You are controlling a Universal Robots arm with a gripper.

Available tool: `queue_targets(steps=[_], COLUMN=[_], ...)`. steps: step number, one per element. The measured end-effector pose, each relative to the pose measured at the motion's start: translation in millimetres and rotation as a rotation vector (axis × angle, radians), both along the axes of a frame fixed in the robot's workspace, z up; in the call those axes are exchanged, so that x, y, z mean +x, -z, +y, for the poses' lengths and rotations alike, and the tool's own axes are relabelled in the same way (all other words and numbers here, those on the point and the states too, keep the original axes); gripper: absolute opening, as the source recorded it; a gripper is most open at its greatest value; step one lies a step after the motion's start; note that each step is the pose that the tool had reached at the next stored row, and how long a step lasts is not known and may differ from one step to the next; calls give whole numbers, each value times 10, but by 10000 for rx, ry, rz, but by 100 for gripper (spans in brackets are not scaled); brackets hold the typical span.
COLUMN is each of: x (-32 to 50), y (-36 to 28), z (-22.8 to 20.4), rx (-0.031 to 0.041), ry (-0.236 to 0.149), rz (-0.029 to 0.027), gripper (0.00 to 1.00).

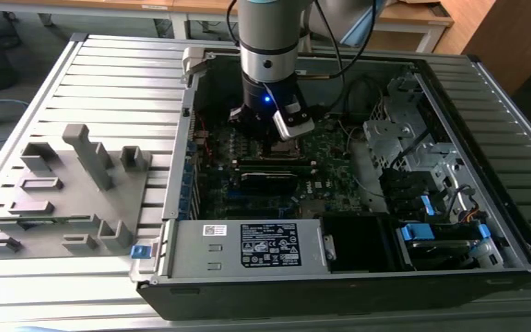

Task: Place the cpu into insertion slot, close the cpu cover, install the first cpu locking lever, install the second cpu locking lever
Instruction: 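Install the second cpu locking lever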

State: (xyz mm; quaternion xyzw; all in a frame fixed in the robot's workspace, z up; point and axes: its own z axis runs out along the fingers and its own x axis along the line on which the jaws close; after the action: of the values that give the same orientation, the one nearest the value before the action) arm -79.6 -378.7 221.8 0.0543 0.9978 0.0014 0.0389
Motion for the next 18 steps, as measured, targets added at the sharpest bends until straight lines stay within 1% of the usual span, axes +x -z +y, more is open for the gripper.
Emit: queue_targets(steps=[2, 4, 14, 18], x=[0, 0, -1, -42], y=[0, 22, 23, 29], z=[0, 0, 0, 0], rx=[-1, 1, 2, 1], ry=[0, 0, 0, 0], rz=[1, 0, 0, -7], gripper=[10, 10, 10, 10])
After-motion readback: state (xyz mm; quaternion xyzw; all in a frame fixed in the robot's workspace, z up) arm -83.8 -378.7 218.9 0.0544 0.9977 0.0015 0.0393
